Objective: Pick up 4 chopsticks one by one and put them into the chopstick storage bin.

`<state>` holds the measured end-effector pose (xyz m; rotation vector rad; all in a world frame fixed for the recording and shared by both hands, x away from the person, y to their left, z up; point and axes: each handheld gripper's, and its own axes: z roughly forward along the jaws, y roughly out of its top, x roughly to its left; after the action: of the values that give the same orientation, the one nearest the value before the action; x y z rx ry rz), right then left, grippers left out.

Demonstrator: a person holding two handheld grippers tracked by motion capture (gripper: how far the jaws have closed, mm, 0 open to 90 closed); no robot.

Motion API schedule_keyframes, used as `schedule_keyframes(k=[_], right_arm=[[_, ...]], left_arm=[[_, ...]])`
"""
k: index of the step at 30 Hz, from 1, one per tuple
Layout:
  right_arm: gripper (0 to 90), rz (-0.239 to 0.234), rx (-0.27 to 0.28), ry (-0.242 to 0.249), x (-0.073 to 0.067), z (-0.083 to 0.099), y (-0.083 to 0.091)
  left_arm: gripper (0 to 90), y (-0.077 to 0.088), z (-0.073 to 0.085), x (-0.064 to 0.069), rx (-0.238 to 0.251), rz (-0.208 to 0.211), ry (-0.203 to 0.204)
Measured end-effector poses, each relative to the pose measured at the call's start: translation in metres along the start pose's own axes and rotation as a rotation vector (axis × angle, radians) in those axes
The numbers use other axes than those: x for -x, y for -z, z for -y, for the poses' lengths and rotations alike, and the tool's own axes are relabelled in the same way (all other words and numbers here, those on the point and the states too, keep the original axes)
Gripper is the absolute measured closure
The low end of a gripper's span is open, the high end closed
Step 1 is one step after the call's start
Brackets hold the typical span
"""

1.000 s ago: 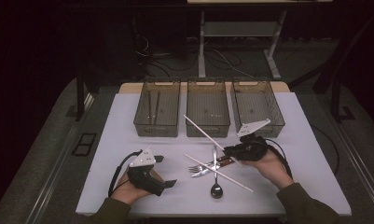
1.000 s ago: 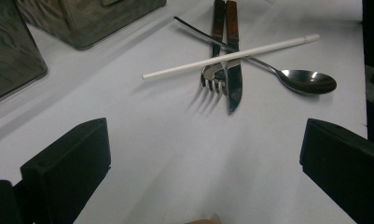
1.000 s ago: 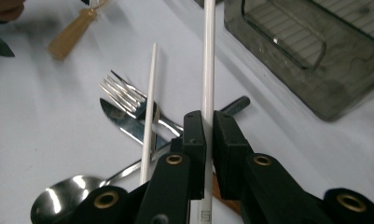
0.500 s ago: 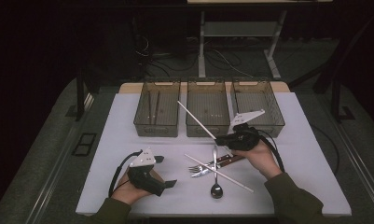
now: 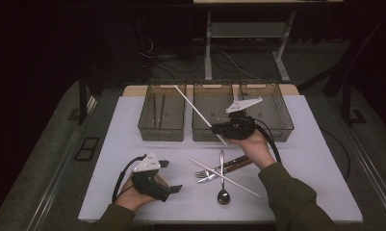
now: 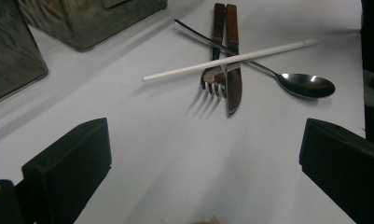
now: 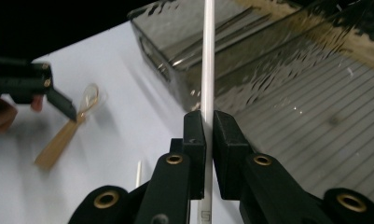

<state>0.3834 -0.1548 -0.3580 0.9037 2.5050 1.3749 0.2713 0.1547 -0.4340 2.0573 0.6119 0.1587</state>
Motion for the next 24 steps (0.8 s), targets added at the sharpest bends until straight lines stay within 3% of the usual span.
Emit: schedule_keyframes(k=[9,24], right_arm=[[84.1,0.008,0.029,-0.016,0.000,-0.028,-0.017],[84.1,0.025,0.036,0.002,-0.013,-0.072,-0.066]], left_arm=[[0.8,0.000,0.000,0.000,0.005,0.002,0.002],[1.0,0.001,-0.001,0.001,0.007,0.003,0.002]])
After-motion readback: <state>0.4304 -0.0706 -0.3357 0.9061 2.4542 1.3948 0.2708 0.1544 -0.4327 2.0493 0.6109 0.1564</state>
